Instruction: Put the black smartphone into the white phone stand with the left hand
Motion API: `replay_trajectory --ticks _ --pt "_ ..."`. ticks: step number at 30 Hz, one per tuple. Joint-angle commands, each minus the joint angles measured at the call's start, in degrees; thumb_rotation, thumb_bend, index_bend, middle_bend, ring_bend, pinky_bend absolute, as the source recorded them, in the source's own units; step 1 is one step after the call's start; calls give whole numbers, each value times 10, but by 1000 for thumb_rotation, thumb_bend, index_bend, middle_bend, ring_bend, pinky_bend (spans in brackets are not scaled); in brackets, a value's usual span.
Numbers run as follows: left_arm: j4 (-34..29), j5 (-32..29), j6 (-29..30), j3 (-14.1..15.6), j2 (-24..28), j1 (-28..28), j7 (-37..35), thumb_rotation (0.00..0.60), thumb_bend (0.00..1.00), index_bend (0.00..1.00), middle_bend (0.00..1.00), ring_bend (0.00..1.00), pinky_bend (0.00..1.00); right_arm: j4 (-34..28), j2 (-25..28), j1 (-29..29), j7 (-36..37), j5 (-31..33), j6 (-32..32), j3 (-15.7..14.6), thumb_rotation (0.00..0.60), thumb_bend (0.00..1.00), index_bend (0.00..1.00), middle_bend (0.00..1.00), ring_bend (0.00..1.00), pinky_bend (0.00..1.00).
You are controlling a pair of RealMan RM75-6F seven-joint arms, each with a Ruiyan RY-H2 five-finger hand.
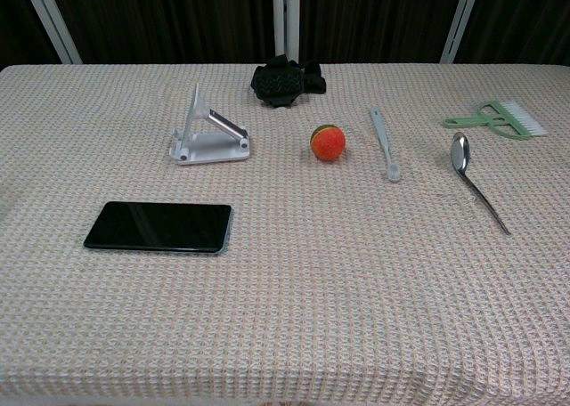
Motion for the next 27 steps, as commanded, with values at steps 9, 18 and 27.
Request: replay_trajectory --ticks 9,18,27 --pt "-25 17 -40 9 8 -13 7 600 132 53 19 50 205 6 -3 2 5 7 -11 -4 600 179 0 0 0 0" --pt "-88 50 -121 0 -21 -75 18 600 207 106 74 50 209 -5 5 2 -6 10 -3 2 600 178 0 0 0 0" --pt "-94 38 -228 -37 -93 -163 34 600 204 183 113 51 209 -16 25 -11 0 18 22 9 600 178 0 0 0 0"
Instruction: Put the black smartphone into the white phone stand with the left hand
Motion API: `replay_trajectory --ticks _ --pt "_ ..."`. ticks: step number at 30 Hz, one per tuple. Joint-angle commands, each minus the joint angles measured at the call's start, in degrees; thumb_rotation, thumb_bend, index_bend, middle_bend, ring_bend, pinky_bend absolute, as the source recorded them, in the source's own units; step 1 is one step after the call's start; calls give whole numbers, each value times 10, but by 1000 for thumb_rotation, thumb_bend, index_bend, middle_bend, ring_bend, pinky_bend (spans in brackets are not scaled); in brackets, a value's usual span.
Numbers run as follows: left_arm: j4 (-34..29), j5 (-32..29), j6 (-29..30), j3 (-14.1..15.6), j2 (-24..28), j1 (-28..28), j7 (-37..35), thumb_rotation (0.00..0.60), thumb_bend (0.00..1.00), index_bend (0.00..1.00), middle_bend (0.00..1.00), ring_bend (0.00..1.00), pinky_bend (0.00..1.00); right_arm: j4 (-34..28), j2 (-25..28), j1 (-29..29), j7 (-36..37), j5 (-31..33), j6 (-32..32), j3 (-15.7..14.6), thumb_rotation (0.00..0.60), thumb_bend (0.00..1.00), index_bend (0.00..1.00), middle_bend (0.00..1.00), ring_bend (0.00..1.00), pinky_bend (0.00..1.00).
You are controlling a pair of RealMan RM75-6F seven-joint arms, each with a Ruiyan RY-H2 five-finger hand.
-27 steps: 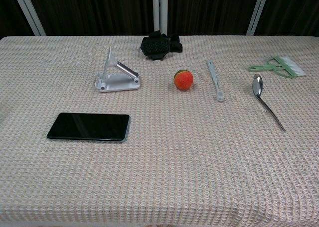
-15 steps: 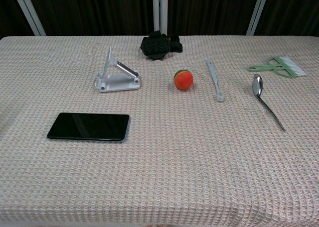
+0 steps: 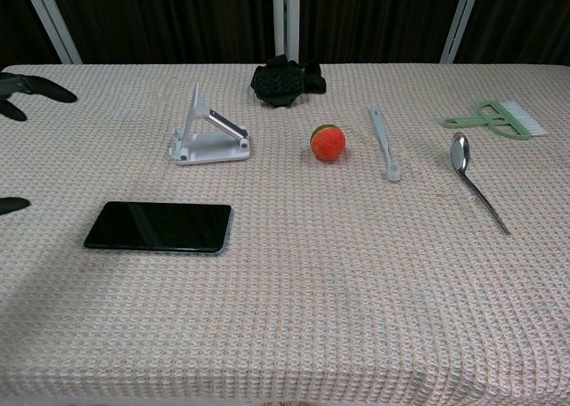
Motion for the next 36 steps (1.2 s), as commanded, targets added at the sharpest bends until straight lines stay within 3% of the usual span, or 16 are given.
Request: replay_trajectory --ticks 1,7,14,19,36 --pt "2 -22 -52 -21 -36 -41 6 600 204 205 113 52 209 -1 5 -5 6 5 9 4 600 179 0 0 0 0" --pt "15 -87 -129 -41 -78 -88 40 600 187 269 151 76 209 -1 12 -11 14 10 17 7 600 178 0 0 0 0" --pt "58 -142 -164 -49 -138 -117 54 600 154 211 152 76 209 4 15 -10 19 12 10 7 600 178 0 0 0 0" --pt "79 -167 -176 -48 -162 -130 73 600 156 176 147 76 209 6 15 -10 23 12 10 8 600 178 0 0 0 0" --pt "95 -265 -170 -47 -195 -146 143 600 169 201 150 76 209 17 8 -12 26 21 3 9 600 193 0 0 0 0"
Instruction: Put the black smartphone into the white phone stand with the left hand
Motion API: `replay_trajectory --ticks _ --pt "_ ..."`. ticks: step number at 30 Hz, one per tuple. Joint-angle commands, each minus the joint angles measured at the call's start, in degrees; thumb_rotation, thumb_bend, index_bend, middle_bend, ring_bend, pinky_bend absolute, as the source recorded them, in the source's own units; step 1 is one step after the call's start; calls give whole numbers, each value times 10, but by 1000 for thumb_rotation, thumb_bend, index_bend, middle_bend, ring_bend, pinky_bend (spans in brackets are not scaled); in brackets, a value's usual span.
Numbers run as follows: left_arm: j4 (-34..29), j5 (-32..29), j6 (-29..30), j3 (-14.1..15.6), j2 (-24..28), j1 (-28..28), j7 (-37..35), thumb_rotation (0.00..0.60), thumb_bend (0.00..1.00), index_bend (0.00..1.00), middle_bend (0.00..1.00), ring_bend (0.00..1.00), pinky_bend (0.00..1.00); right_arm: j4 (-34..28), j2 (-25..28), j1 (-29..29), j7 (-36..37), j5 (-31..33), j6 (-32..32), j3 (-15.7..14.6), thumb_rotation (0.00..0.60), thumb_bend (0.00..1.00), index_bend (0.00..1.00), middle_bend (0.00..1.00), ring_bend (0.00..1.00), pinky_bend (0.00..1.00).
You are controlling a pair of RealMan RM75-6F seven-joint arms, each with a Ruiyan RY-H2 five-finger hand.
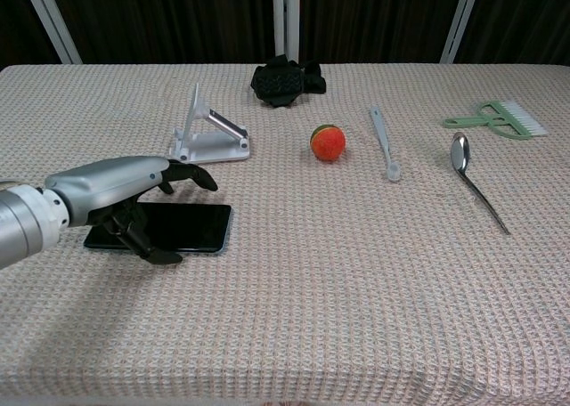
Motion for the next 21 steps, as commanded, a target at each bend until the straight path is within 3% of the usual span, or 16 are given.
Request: replay_trajectory --ticks 1,17,21 --pt "1 -13 8 0 -5 -2 13 600 169 206 151 76 209 2 -1 1 1 0 -2 0 600 193 0 0 0 0" --pt "3 -61 33 14 -12 -12 90 600 170 240 151 76 209 10 -3 -1 7 3 -4 0 600 197 0 0 0 0" --pt "-2 -60 39 15 -11 -12 90 600 202 370 155 76 209 11 -3 0 7 2 -6 0 600 198 0 0 0 0"
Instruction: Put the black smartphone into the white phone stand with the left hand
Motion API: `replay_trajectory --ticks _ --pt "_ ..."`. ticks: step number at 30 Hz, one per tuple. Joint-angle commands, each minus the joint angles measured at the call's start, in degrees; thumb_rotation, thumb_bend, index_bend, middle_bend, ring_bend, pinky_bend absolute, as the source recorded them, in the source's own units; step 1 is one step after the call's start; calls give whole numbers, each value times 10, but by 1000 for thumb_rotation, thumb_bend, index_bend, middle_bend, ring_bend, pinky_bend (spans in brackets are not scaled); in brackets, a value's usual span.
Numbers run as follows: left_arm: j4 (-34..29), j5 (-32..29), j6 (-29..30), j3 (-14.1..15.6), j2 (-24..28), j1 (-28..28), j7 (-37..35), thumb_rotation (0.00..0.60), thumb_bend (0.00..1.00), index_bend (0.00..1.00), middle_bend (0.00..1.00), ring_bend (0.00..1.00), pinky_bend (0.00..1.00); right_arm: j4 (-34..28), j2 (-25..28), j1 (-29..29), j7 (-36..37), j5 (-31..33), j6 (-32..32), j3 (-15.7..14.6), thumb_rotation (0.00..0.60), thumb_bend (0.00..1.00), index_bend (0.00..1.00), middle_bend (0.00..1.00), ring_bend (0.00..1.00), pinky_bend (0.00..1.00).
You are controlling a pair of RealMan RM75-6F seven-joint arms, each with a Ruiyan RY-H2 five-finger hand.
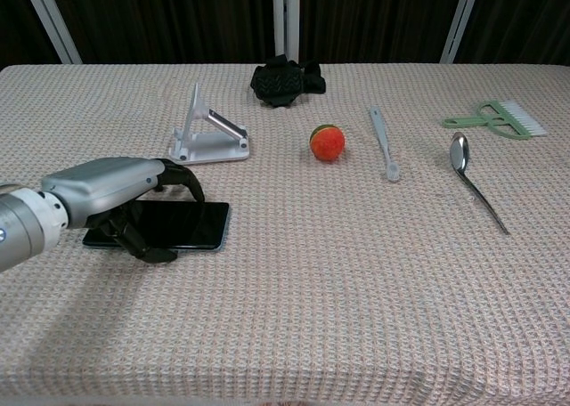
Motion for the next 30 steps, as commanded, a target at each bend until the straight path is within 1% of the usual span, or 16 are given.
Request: replay_trajectory --ticks 1,5,8,11,13,16,19,23,25,30 --pt "-5 6 6 0 1 1 -6 600 215 414 159 76 209 0 0 0 0 0 -1 0 600 199 0 0 0 0" --pt "-10 26 22 3 2 5 -13 600 272 533 193 81 210 1 0 1 0 -1 -3 -1 600 198 0 0 0 0" --pt "-13 39 39 1 1 11 -27 600 307 560 248 94 215 0 1 1 0 -1 -4 -1 600 199 0 0 0 0" --pt "-13 55 62 -1 -3 19 -38 600 335 571 388 141 220 -1 1 1 0 -1 -5 -2 600 198 0 0 0 0" --pt "-14 61 71 -3 -4 23 -49 600 341 578 493 195 220 -1 1 1 -1 -1 -5 -1 600 198 0 0 0 0" --pt "-13 64 76 -9 -6 30 -81 600 343 605 570 237 220 -3 2 1 0 -1 -4 -1 600 198 0 0 0 0" --pt "-5 69 85 -22 -9 42 -141 600 343 628 632 287 220 -3 2 1 1 -1 -4 -1 600 199 0 0 0 0" --pt "1 73 97 -45 -2 65 -260 600 343 631 675 346 220 -1 4 0 4 1 -3 0 600 198 0 0 0 0" --pt "-4 72 99 -56 9 76 -313 600 343 632 690 355 220 0 5 0 5 2 -5 0 600 199 0 0 0 0" --pt "-30 60 89 -92 54 99 -447 600 343 637 701 357 220 -3 6 2 4 -1 -7 0 600 199 0 0 0 0"
